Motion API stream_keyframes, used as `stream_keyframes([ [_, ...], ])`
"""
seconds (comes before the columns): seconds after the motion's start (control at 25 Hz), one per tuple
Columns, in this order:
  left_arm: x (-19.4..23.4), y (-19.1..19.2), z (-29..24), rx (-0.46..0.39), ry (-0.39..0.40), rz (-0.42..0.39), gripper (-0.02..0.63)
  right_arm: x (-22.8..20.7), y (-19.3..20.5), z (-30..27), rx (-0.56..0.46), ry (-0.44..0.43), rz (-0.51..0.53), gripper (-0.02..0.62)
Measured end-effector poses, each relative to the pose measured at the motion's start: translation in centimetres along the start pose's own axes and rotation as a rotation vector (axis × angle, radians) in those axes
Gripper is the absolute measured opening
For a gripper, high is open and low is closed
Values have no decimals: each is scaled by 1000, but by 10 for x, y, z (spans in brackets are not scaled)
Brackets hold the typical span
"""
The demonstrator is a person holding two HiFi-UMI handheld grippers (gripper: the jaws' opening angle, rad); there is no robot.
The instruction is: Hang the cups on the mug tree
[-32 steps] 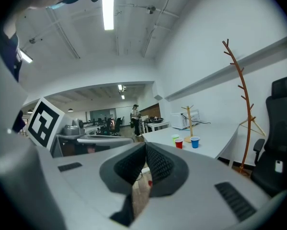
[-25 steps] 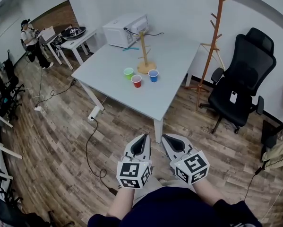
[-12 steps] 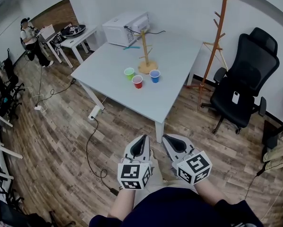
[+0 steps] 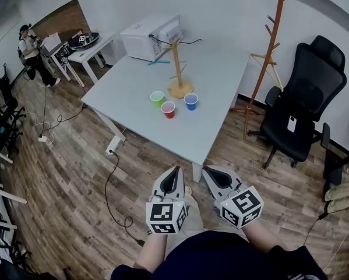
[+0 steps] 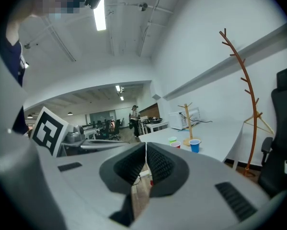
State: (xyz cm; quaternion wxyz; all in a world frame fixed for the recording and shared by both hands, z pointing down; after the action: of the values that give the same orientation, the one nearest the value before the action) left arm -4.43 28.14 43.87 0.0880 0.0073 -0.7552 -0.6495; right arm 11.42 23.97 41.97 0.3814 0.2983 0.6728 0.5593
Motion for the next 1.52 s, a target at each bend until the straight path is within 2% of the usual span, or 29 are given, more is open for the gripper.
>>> stream_keyframes([
  [0.68, 76, -11, -81, 36, 5, -14, 20, -41, -20, -95, -12, 34, -20, 31],
  [1.16, 122, -9, -131, 67, 23, -16, 21, -64, -31, -154, -9, 38, -25, 31],
  [1.52, 154, -2, -175, 99, 46, -22, 21, -91, -40, -193, -19, 71, -16, 31],
])
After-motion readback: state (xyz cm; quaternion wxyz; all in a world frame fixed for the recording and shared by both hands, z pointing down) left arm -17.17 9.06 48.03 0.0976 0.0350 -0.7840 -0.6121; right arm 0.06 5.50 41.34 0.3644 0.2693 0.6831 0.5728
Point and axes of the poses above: the fingertips, and each gripper's own axes: z backward along the fingers, x to its left, y out of its underside, the point moved 8 cm from there along z, backward along the fingers, and after that the axes turned 4 degrees about -x, right-handed, at the moved point
